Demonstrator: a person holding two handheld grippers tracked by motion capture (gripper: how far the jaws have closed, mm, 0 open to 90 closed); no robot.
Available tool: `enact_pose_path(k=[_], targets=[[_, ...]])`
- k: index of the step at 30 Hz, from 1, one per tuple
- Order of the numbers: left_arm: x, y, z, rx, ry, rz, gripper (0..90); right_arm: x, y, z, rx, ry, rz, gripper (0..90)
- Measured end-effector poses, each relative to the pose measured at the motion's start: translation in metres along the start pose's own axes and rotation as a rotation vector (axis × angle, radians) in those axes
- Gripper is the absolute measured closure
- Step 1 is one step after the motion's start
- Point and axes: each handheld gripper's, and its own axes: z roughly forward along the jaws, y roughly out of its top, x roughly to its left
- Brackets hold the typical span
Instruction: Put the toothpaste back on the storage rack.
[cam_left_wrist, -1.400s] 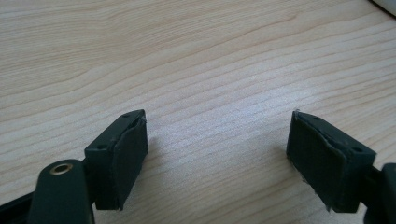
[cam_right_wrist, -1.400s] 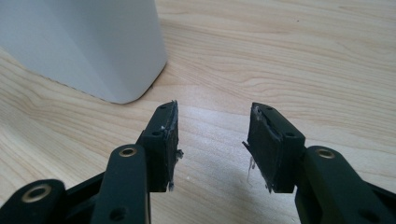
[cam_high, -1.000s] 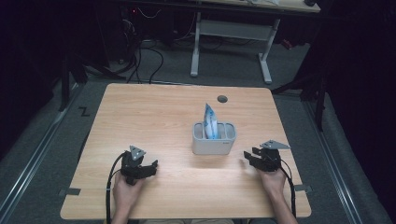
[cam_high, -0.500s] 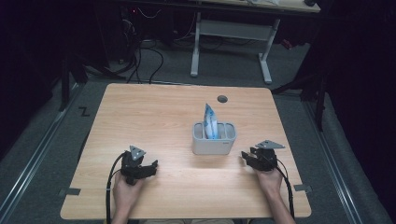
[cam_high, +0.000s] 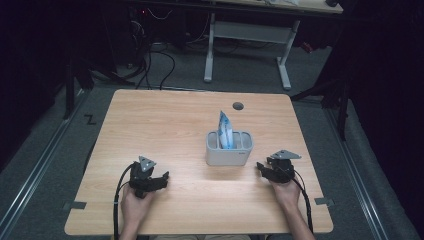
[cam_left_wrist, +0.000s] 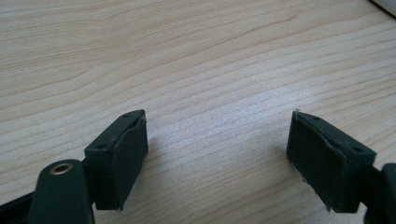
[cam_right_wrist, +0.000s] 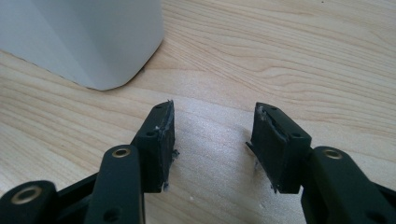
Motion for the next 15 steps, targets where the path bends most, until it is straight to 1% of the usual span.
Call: enact_pose_path(k=[4, 8, 9, 15], targets=[[0.0, -0.0001, 0.0, -0.001, 0.0, 0.0, 20.8, -0.0009, 0.0001, 0.0003, 0.0, 0.0, -0.004, 46.5], [-0.0001, -0.0002, -0.0001, -0.001, 0.0, 0.0, 20.8, -0.001, 0.0001, 0.0003, 0.004, -0.002, 0.007, 43.5], [-0.0001, -0.0002, 0.0, -0.001, -0.001, 0.0, 20.8, -0.0008, 0.0, 0.0003, 0.003, -0.005, -0.003, 43.1], [-0.0001, -0.0002, -0.0001, -0.001, 0.0, 0.0, 20.8, -0.0006, -0.0002, 0.0002, 0.005, -0.003, 0.001, 42.3]])
